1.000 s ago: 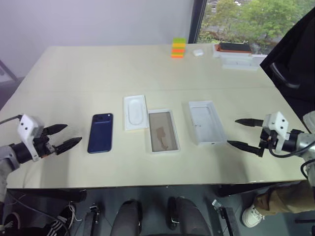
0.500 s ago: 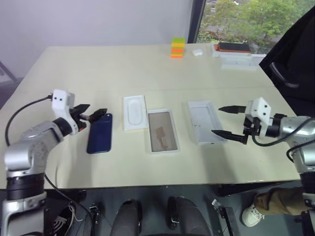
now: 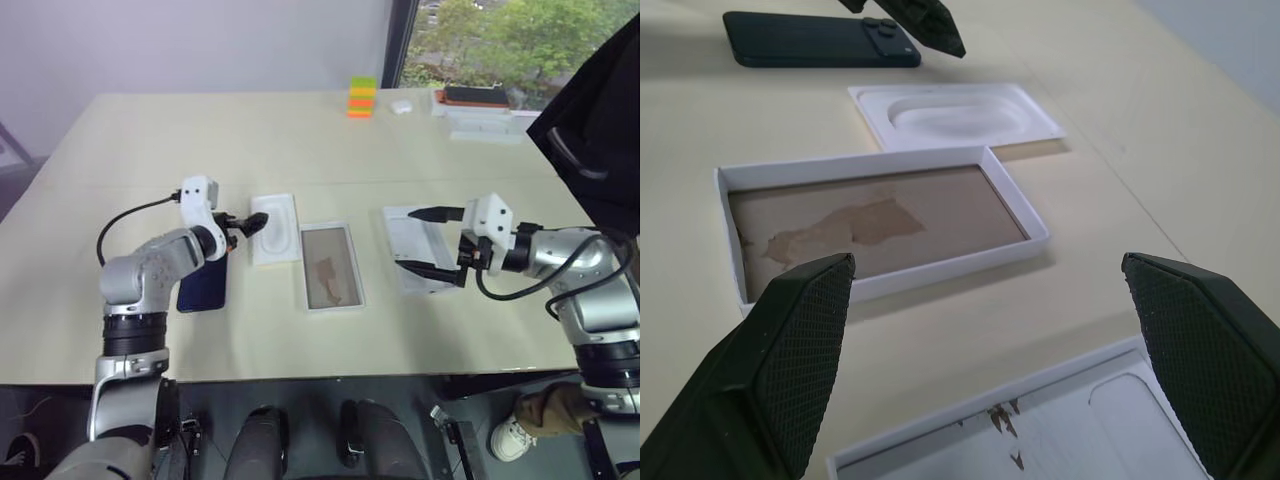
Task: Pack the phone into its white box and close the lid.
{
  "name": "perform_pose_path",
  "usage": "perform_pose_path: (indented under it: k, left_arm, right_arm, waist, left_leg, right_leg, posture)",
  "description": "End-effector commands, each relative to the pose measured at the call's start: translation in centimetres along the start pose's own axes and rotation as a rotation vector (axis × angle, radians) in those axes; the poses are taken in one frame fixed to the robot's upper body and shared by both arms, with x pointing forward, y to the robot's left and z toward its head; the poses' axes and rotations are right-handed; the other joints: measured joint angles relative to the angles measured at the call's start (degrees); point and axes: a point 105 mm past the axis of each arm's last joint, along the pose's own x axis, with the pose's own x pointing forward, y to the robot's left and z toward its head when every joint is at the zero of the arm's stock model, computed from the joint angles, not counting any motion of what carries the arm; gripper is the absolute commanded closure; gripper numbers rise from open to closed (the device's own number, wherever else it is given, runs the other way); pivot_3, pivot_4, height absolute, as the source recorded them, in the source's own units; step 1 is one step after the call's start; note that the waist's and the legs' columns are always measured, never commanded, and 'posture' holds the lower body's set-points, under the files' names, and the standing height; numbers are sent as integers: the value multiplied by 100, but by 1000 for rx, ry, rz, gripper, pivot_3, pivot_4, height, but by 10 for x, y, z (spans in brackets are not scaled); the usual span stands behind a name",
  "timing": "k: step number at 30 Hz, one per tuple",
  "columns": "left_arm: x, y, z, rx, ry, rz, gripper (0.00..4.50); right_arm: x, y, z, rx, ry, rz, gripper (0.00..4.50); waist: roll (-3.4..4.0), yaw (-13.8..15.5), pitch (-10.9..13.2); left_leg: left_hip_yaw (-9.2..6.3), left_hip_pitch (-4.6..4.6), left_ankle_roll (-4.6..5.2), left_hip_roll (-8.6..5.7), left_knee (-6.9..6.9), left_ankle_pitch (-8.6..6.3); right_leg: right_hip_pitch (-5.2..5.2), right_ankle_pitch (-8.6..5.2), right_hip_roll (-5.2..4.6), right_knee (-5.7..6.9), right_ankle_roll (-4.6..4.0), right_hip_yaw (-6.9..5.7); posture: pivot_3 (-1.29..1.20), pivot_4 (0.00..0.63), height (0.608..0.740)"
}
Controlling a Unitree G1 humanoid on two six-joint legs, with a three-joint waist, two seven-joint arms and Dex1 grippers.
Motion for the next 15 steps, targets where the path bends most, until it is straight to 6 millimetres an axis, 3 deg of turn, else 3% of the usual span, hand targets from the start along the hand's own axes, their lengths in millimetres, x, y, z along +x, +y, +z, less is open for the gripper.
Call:
perform_pose_path:
  k: [1,15]
  left_arm:
    - [3,-3,2,-60,18,13,0]
    - [15,-11,-29,-146,166,16,0]
  right_arm:
    - [-4,-5,7,-44,-15,-24,20]
    - [-1,-6,10,-63,-26,-37,20]
  waist:
    - [0,2,0]
    - [0,6,0]
  left_leg:
    - [0,0,0,0,0,0]
    - [-2,1,-2,-4,1,1]
  right_leg:
    - [0,0,0,0,0,0]
    - [3,0,-2,0,0,-1]
  posture:
    - [0,150,740]
    - [0,150,740]
